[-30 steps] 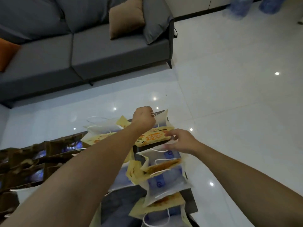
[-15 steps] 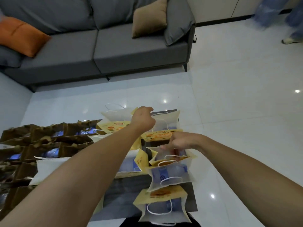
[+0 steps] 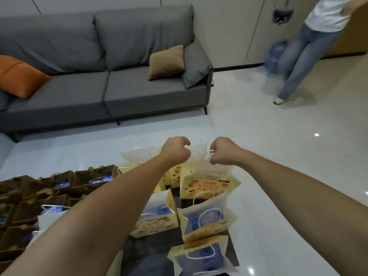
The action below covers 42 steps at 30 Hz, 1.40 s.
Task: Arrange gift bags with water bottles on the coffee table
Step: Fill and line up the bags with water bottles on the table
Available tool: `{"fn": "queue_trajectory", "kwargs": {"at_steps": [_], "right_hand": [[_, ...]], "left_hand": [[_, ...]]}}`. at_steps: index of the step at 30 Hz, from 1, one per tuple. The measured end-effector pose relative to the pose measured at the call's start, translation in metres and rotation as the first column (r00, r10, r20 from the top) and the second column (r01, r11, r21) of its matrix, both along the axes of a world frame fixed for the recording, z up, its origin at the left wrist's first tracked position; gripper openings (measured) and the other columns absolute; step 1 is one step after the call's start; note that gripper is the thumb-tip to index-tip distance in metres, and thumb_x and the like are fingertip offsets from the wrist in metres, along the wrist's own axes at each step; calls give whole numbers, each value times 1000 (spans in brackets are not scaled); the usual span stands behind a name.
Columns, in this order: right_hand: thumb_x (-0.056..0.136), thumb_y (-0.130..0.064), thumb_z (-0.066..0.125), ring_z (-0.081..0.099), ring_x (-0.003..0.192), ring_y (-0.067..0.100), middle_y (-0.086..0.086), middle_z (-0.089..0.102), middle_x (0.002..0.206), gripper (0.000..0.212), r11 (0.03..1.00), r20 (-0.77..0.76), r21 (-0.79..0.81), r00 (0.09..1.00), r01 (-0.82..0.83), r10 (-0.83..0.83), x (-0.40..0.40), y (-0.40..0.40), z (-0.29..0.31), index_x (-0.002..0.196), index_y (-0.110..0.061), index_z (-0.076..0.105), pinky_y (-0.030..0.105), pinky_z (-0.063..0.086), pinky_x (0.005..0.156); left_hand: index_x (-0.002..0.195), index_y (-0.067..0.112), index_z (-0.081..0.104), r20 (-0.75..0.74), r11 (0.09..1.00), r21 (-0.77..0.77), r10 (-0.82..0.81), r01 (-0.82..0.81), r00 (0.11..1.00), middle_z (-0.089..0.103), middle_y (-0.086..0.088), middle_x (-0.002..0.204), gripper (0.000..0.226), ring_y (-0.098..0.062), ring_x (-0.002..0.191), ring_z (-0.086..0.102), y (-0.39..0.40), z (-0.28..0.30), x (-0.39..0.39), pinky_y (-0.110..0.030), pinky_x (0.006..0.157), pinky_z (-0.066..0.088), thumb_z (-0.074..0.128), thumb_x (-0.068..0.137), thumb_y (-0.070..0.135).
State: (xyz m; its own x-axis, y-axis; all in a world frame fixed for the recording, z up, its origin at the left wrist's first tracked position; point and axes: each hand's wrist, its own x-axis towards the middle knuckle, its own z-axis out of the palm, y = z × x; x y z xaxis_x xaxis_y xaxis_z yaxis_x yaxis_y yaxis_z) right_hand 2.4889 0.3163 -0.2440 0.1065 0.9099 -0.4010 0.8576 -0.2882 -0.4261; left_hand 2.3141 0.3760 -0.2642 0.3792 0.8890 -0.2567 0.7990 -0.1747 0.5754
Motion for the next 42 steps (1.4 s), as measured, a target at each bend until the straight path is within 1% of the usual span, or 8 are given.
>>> {"fn": "queue_trajectory", "kwargs": {"at_steps": [5,10,14,18,25,30,37,42], "right_hand": [[66,3,49,40,60,25,9,38,60,13,985,60,166,996,54,-65,-6,-10,51,56,-5,50,30,28,53],[67,4,51,31,55,22,6,29,55,19,943,47,313,990,114,-135,-11,-19,93,53,-7,44,29,22,49],[73,4,54,34,51,17,3,34,53,27,927,43,347,986,139,-163,-11,-24,113,51,-10,48,21,23,39],[75,2,55,42,59,19,7,41,58,17,923,46,347,980,166,-194,-9,-24,118,60,-4,62,27,29,48],[73,0,60,35,58,20,5,34,54,36,911,31,384,984,152,-178,-3,-21,116,44,-15,44,32,25,51],[72,-3,61,46,57,23,11,45,60,9,931,1,336,988,146,-155,-1,-18,97,66,2,65,31,32,49],[71,-6,67,44,59,25,7,43,60,29,992,49,117,997,48,-54,-10,-23,15,53,-11,45,33,30,52],[79,-13,64,66,90,30,11,62,82,16,996,44,-87,999,-29,32,-16,-34,-55,68,-9,53,33,50,64]], "left_hand": [[139,22,58,-27,980,-27,-196,196,980,53,-1,146,53,-21,132,50,-16,23,6,-31,99,45,59,89,8],[137,25,57,-64,961,-12,-278,278,958,58,-2,133,53,-21,117,54,-22,45,8,-29,85,44,69,86,19],[126,26,65,-38,955,34,-294,296,955,64,2,122,45,-18,107,58,-20,60,11,-30,83,49,65,83,15],[122,25,68,-84,931,76,-352,358,932,67,2,118,35,-17,105,59,-21,71,15,-32,85,51,59,89,15],[120,23,69,-99,933,86,-342,351,934,67,1,114,29,-17,104,60,-19,69,16,-33,89,54,57,95,12],[123,22,67,-114,948,30,-313,318,943,65,2,117,32,-15,103,59,-16,59,16,-26,82,52,65,92,13],[126,20,66,-171,970,-41,-242,238,955,64,-2,124,34,-19,107,59,-25,12,2,-33,91,55,68,92,17],[125,17,67,-205,974,-107,-217,199,954,63,-5,128,33,-21,111,58,-38,-29,-10,-29,86,48,68,92,22]]}}
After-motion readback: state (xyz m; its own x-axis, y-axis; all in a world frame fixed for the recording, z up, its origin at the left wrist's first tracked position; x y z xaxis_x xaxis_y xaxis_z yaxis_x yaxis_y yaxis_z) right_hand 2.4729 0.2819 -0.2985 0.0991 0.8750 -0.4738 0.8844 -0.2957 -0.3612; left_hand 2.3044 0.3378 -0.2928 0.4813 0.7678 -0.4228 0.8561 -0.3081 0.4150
